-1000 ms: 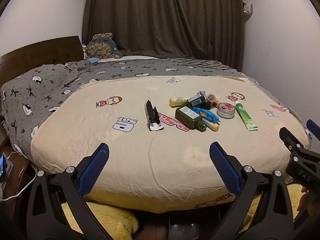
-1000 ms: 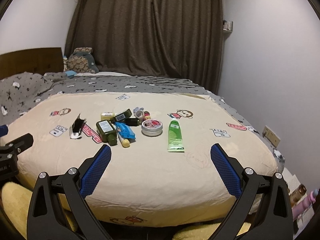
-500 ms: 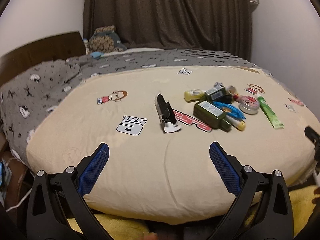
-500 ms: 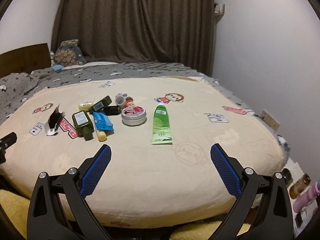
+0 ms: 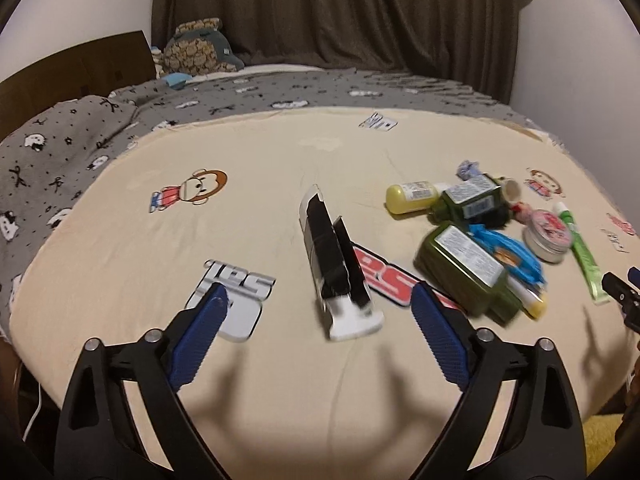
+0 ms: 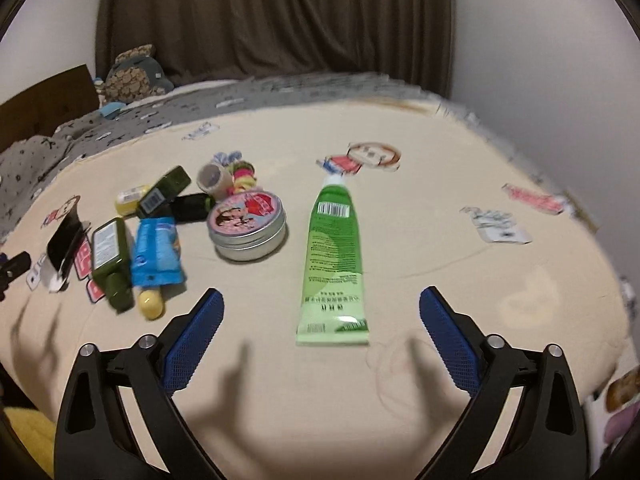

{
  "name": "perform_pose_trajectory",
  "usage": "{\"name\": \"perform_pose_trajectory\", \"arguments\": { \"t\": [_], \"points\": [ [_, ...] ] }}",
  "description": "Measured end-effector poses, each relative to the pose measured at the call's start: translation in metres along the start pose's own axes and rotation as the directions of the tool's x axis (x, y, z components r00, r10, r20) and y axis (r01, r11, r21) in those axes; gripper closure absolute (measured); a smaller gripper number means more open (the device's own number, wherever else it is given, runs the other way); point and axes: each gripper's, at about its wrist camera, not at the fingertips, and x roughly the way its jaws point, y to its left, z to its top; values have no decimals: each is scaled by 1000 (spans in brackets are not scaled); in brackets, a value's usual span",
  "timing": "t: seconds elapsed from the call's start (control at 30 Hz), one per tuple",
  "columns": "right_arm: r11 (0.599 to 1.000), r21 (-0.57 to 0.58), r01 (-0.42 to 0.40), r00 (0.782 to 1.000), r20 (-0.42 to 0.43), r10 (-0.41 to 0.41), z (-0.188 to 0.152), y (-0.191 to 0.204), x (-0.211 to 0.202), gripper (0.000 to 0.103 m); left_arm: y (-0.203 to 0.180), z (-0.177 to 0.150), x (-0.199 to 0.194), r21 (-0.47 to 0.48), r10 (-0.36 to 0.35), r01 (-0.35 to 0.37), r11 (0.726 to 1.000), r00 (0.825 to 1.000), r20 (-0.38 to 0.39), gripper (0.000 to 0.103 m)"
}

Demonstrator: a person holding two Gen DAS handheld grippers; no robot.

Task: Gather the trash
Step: 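Grasp the black-white box with left tool while right tool grasps green tube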

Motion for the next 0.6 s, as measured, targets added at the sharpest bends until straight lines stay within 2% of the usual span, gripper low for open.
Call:
{"name": "perform_pose_trajectory", "arguments": {
  "t": [0.2, 0.37, 0.47, 0.5, 0.53, 0.6],
  "points": [
    [999, 37, -5, 998, -55, 7, 13, -7, 36, 25, 4, 14, 44, -28, -8, 6, 1000, 997, -73, 29],
    [1000, 23, 5, 995, -95, -3, 19, -6, 59, 32, 1, 20, 72, -22, 1, -3, 1000, 993, -120, 44],
    [1000, 22, -2, 994, -109, 4, 22, -7, 63, 36, -1, 20, 82, -21, -28, 25, 999, 989, -148, 53],
    [1000, 21, -9, 994, -112, 12, 22, -7, 63, 43, -1, 20, 84, -20, -33, 30, 999, 988, -152, 57],
    [1000, 17, -17, 993, -114, 19, 23, -8, 63, 55, -3, 19, 85, -13, -33, 32, 999, 988, -151, 62],
    [1000, 6, -26, 993, -117, 27, 22, -8, 61, 59, -3, 19, 85, -11, -34, 32, 999, 988, -150, 66]
  ]
}}
